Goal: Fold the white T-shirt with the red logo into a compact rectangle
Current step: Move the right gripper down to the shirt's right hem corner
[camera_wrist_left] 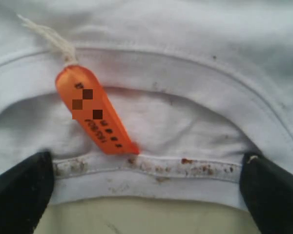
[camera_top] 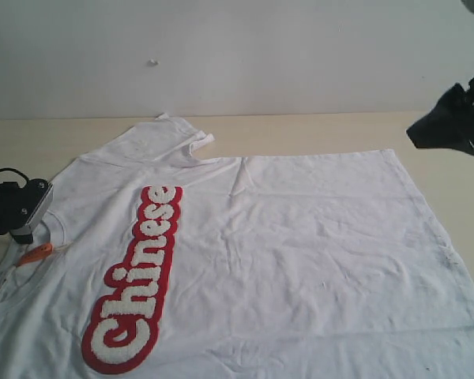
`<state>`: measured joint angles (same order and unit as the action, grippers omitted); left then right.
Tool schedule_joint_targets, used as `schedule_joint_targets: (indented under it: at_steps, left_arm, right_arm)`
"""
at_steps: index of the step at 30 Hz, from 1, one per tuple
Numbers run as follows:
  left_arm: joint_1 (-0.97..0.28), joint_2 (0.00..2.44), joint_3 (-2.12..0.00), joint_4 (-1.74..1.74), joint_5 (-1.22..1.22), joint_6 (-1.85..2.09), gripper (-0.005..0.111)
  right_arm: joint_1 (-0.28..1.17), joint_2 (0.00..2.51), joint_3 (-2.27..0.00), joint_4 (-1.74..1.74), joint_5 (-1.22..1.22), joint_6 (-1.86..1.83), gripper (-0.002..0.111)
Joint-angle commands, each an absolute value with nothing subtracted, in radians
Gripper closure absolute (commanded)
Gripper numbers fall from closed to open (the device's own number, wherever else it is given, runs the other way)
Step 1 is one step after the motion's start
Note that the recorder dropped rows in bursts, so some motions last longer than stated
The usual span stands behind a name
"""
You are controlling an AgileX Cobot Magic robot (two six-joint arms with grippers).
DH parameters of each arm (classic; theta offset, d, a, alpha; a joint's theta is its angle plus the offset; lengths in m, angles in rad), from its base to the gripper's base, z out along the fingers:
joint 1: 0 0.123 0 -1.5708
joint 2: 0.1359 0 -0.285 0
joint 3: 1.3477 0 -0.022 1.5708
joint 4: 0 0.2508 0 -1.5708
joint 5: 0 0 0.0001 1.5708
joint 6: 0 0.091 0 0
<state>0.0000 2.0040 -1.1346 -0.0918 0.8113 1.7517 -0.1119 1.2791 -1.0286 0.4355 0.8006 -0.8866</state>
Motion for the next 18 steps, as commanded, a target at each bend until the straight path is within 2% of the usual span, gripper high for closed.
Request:
schedule_joint_targets:
  at_steps: [1,6,18]
  left_arm:
    - [0.002,2.038,-1.123,-0.075,0.805,1.747,0.003]
    - [0.002,2.038,-1.123,-0.075,0.805,1.747,0.003]
    - [0.002,2.038,-1.123,-0.075,0.805,1.747,0.003]
  right_arm:
    - [-0.116,1.342,-1.037,0.364,0.879,-1.122,0.003]
    - [-0.116,1.469,-1.035,0.03,0.913,-1.139,0.003]
    - [-0.116,1.792,-1.061,0.028,0.874,-1.446,0.003]
